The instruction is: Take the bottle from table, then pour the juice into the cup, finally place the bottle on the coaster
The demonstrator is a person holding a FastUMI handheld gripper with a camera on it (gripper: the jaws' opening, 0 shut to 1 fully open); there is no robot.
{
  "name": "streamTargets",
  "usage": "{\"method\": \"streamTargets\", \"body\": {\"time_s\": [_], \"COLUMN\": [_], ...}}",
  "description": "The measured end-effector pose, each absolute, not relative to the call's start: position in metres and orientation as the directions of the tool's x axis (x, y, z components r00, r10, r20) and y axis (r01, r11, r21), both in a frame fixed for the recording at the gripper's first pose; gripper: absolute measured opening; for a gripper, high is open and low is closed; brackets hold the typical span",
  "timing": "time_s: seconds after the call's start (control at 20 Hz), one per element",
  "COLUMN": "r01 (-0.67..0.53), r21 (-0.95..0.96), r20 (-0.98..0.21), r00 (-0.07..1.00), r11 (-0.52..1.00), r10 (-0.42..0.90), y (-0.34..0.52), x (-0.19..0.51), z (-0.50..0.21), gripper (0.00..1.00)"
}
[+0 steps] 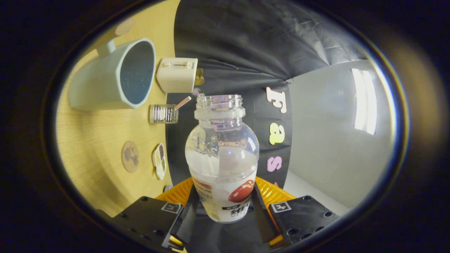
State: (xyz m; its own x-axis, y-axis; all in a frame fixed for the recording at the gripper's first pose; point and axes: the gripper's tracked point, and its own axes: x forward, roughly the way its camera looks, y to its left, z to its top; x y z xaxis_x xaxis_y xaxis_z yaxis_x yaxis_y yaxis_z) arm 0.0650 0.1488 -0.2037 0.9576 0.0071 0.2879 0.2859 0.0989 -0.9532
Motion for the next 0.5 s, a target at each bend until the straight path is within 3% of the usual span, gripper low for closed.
{"method": "streamTargets", "body": {"time_s": [0.5], "r01": [0.287], "r21": [-0.957], "r20": [0.289], "r00": [0.956], "r11": [0.048], "r10": [0.04], "y": [0.158], "x": [0.0667], "z": [-0.1984], "gripper": [0.77]}}
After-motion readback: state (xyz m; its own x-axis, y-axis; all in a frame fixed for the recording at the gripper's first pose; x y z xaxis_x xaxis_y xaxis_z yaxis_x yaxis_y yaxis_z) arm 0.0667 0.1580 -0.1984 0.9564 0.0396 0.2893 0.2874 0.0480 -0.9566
